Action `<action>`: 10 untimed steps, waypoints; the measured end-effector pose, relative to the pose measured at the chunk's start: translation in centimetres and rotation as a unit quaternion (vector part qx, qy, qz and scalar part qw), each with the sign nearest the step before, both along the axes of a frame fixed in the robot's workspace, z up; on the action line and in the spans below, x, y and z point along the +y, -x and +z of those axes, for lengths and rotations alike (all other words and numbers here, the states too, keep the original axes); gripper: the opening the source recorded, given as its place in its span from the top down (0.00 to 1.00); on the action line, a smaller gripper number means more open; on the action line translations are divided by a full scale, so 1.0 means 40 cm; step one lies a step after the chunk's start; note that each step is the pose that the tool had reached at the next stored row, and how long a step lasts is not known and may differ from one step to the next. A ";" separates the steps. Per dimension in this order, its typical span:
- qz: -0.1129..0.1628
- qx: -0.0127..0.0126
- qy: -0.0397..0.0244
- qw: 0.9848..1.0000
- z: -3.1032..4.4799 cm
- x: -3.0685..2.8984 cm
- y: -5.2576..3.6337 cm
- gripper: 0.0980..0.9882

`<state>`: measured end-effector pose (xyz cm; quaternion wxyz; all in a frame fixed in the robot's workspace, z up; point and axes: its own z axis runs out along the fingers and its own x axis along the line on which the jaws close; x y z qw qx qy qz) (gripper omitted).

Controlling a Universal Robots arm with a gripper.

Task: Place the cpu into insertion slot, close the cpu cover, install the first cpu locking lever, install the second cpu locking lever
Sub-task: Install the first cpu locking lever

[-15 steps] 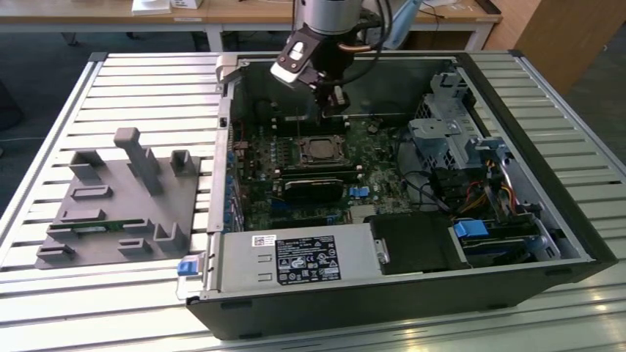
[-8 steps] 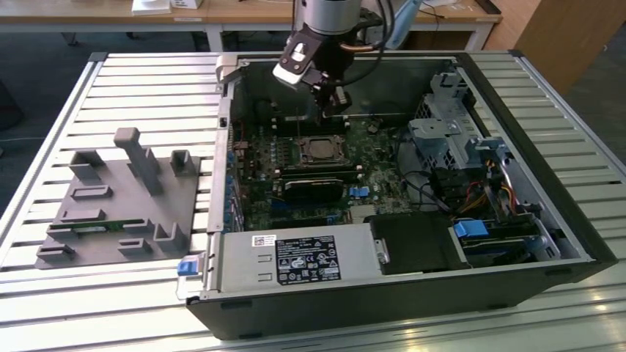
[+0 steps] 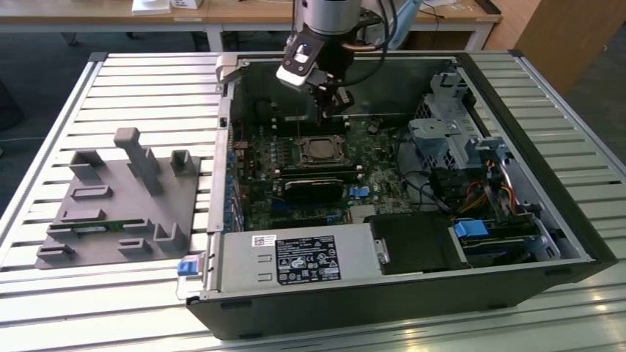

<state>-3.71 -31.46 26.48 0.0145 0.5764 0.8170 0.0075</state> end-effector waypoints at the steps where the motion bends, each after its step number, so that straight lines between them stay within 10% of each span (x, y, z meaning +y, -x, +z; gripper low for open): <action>1: 0.005 0.000 0.000 1.000 0.000 0.000 0.000 0.91; 10: 0.049 0.000 0.000 0.999 0.000 0.000 0.000 0.91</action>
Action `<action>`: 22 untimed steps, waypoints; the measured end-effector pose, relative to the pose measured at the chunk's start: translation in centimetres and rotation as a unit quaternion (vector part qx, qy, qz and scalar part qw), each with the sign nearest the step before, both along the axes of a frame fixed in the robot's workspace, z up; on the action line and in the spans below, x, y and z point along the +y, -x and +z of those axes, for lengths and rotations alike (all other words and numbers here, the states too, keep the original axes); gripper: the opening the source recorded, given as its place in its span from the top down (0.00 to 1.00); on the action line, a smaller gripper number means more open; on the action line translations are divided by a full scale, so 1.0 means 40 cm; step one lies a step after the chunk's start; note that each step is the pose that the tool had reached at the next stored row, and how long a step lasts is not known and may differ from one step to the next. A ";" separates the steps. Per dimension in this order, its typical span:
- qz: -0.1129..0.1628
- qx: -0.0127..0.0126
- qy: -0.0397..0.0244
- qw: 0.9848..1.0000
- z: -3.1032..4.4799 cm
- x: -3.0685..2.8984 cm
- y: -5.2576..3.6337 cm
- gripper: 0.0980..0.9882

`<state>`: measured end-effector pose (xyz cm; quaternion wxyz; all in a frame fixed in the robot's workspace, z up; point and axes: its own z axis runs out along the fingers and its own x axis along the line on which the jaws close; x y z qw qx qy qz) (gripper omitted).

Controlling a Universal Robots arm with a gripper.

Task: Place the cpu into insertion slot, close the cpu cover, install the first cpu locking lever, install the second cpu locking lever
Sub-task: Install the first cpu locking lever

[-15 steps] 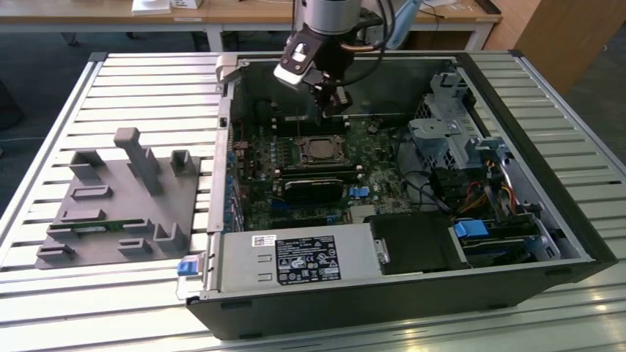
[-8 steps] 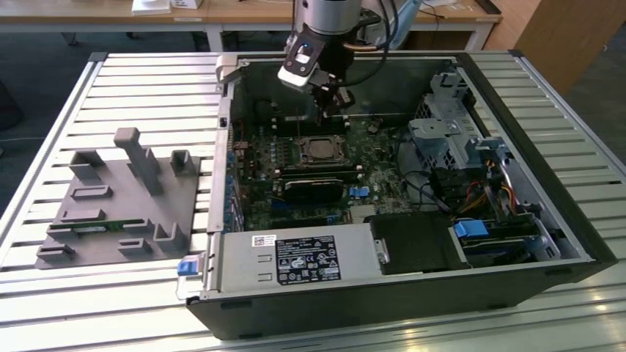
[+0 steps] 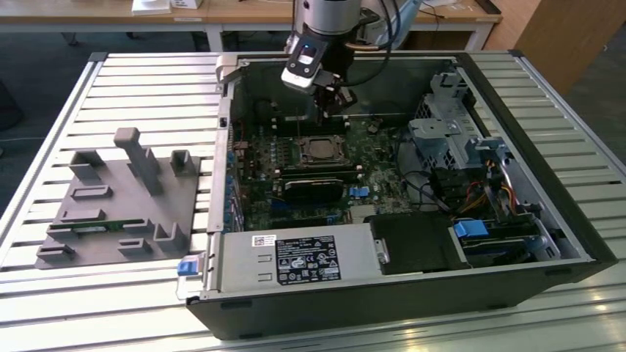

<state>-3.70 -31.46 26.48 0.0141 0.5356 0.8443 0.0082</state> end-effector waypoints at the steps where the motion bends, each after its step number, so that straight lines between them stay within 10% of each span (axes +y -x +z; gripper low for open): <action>1: 0.004 0.000 0.000 1.000 0.000 0.000 0.000 0.91; 22: 0.101 0.000 0.000 0.995 0.000 0.000 0.000 0.91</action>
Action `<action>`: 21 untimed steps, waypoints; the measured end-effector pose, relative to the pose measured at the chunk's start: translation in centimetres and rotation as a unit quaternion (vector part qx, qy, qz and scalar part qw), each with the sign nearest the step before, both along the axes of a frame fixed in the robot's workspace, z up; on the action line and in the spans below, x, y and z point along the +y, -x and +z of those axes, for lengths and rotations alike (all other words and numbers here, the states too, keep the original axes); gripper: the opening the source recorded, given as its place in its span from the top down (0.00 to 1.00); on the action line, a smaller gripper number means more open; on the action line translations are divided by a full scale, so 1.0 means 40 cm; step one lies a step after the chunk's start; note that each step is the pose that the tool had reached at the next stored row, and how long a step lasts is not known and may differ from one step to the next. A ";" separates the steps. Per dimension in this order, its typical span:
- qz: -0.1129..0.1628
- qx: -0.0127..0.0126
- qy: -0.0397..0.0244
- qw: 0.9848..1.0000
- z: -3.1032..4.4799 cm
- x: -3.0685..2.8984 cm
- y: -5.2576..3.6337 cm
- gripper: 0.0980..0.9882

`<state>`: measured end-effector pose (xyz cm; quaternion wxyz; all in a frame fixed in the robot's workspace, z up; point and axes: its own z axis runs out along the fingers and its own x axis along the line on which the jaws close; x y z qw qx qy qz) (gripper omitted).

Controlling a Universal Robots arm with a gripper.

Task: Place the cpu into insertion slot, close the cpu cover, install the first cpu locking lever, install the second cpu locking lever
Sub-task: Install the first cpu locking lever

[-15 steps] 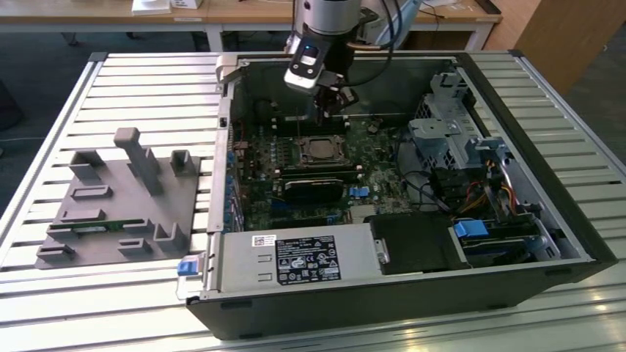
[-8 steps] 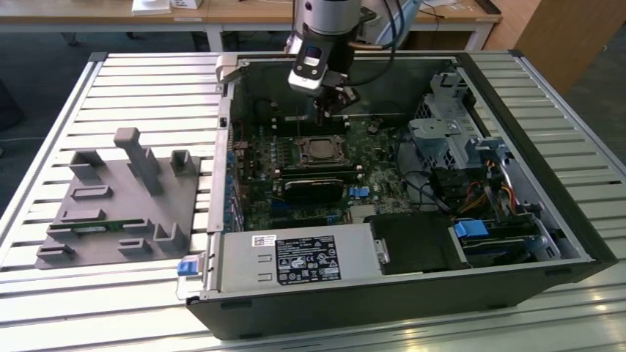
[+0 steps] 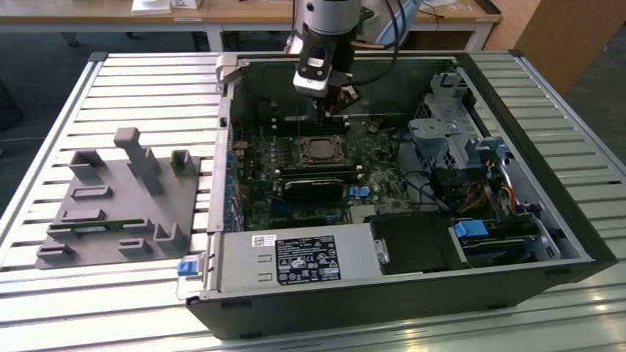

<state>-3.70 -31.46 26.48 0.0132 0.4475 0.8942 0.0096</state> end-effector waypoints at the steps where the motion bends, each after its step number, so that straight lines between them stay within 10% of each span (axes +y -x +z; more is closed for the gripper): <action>1: 0.007 0.000 0.000 1.000 0.000 0.000 0.000 0.91; 10: 0.086 0.000 0.000 0.996 0.000 0.000 0.000 0.91; 21: 0.169 0.000 0.000 0.986 0.000 0.000 0.000 0.91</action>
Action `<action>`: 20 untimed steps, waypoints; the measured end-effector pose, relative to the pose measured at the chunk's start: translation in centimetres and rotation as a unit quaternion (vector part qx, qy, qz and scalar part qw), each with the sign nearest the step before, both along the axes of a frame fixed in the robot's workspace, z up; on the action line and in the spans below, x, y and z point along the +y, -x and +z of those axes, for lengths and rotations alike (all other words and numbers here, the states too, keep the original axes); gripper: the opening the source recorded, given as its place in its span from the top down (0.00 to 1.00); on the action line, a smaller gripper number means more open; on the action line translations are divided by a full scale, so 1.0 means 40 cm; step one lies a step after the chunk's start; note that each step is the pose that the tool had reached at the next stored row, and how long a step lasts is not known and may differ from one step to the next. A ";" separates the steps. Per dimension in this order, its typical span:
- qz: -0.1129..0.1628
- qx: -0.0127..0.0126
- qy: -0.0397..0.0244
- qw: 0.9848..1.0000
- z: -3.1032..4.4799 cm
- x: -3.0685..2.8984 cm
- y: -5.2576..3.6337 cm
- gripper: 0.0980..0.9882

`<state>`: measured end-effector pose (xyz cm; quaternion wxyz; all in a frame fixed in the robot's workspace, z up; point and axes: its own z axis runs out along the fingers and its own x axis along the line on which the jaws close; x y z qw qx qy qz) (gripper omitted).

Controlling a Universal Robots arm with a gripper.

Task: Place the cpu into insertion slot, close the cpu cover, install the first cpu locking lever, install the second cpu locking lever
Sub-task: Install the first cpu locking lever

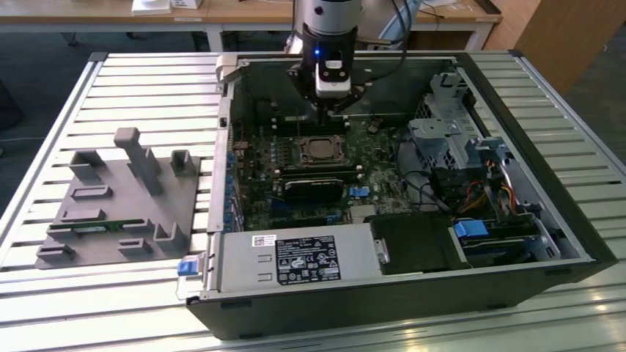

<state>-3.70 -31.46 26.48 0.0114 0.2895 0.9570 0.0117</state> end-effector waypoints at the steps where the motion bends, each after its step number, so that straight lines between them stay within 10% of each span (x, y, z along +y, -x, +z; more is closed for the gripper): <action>1: 0.007 0.000 0.000 1.000 0.000 0.000 0.000 0.91; 12: 0.069 0.000 0.000 0.998 0.000 0.000 0.000 0.91; 20: 0.116 0.000 0.000 0.993 0.000 0.000 0.000 0.91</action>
